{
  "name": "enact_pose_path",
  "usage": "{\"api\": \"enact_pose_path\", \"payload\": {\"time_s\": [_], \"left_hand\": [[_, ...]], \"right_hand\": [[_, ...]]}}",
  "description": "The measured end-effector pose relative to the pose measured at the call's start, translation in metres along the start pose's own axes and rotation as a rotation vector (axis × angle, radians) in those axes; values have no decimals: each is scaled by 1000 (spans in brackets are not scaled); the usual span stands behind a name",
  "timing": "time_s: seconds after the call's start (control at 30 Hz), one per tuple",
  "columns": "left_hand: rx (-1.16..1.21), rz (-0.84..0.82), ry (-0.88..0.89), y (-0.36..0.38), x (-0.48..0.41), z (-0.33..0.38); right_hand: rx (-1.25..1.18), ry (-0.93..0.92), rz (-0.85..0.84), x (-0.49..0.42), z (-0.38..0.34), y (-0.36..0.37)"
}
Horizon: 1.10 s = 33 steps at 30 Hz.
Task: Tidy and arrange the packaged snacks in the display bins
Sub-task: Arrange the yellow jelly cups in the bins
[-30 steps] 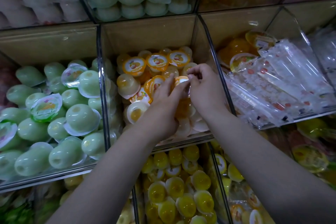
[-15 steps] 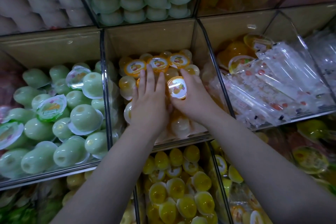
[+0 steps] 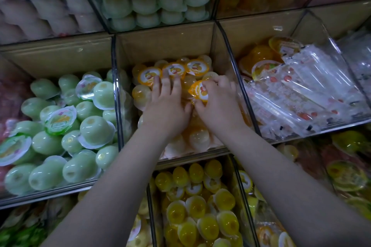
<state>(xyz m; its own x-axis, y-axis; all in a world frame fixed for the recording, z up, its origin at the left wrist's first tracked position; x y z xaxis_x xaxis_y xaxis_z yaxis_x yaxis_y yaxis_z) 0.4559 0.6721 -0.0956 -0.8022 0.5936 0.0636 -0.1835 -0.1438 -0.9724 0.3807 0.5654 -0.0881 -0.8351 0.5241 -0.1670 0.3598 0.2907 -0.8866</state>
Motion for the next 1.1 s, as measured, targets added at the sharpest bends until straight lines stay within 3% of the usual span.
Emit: {"api": "enact_pose_path", "payload": {"time_s": [0.1, 0.37, 0.6, 0.8, 0.93, 1.1], "left_hand": [[-94, -1, -20, 1, -3, -5], [-45, 20, 137, 3, 8, -12], [-86, 67, 63, 12, 6, -5], [-56, 72, 74, 7, 1, 2], [-20, 48, 104, 7, 7, 4], [27, 111, 124, 7, 14, -1]], "right_hand": [[-2, -4, 7, 2, 0, -1], [-12, 1, 22, 1, 0, -1], [-160, 48, -164, 4, -1, 3], [-179, 203, -304, 7, -2, -4], [-105, 198, -383, 19, 8, -11], [22, 114, -217, 26, 16, -12]]}}
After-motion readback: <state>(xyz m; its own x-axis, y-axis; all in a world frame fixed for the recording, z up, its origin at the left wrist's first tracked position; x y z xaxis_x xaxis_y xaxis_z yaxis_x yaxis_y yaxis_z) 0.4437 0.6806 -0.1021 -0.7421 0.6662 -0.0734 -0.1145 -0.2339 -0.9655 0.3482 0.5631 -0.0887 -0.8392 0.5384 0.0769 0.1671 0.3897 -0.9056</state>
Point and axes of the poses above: each hand's wrist, its own x-axis away from the middle knuckle, its own y-axis out of the palm, z = x × y, the point moved 1 cm from there along -x, towards the middle knuckle
